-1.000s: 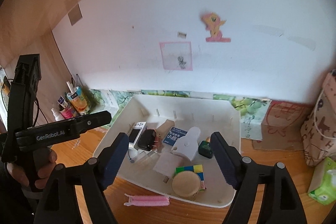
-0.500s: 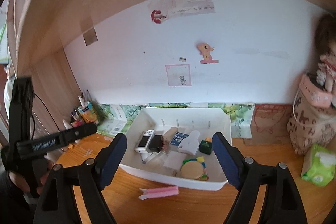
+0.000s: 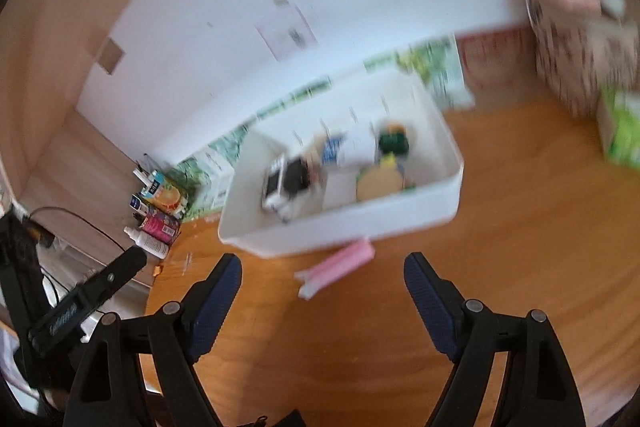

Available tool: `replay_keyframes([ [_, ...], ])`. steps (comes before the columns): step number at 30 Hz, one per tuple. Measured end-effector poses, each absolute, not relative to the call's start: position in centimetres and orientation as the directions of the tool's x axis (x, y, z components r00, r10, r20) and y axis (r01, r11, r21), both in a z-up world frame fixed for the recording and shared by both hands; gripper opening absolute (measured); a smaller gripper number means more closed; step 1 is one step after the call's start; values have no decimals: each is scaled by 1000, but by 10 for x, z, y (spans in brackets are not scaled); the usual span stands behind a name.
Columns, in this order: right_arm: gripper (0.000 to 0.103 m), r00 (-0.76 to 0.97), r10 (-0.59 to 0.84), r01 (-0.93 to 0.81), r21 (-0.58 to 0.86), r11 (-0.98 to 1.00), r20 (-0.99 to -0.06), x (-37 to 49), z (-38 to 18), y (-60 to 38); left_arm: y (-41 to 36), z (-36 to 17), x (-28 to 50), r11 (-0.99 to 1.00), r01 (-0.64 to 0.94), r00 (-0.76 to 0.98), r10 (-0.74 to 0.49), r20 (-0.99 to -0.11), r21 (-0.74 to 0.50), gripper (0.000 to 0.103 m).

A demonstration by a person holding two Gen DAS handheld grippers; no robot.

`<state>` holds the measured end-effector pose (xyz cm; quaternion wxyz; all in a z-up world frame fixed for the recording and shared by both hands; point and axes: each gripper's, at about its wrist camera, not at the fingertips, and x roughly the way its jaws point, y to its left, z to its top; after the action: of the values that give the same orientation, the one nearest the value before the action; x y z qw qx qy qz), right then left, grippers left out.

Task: Organize rigid objects
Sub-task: 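Move the right tool down to the pink hair roller beside the bin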

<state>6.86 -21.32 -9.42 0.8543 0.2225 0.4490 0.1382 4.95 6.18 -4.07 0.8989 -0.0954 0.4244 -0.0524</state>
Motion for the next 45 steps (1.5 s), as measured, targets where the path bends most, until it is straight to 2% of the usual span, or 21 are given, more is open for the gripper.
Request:
replay_keyframes([
  [6, 84, 472, 486, 134, 604, 785, -736, 79, -136, -197, 71, -53, 44, 979, 64, 611, -191, -769, -192, 83],
  [10, 84, 422, 487, 232, 610, 758, -765, 90, -158, -183, 80, -55, 47, 980, 96, 595, -198, -779, -175, 83],
  [15, 84, 369, 428, 369, 553, 747, -825, 105, -184, -167, 90, -58, 50, 976, 131, 591, -218, -777, -173, 83],
  [19, 84, 342, 380, 410, 501, 763, -859, 113, -196, -151, 98, -63, 55, 976, 143, 571, -216, -792, -163, 83],
  [24, 75, 298, 300, 472, 413, 779, -906, 124, -212, -139, 105, -68, 62, 973, 159, 558, -228, -798, -167, 83],
  [32, 71, 254, 209, 485, 311, 817, -944, 137, -225, -123, 111, -80, 83, 962, 176, 513, -269, -815, -206, 83],
  [45, 67, 272, 154, 433, 264, 862, -950, 153, -228, -100, 109, -94, 97, 953, 193, 455, -297, -840, -232, 83],
])
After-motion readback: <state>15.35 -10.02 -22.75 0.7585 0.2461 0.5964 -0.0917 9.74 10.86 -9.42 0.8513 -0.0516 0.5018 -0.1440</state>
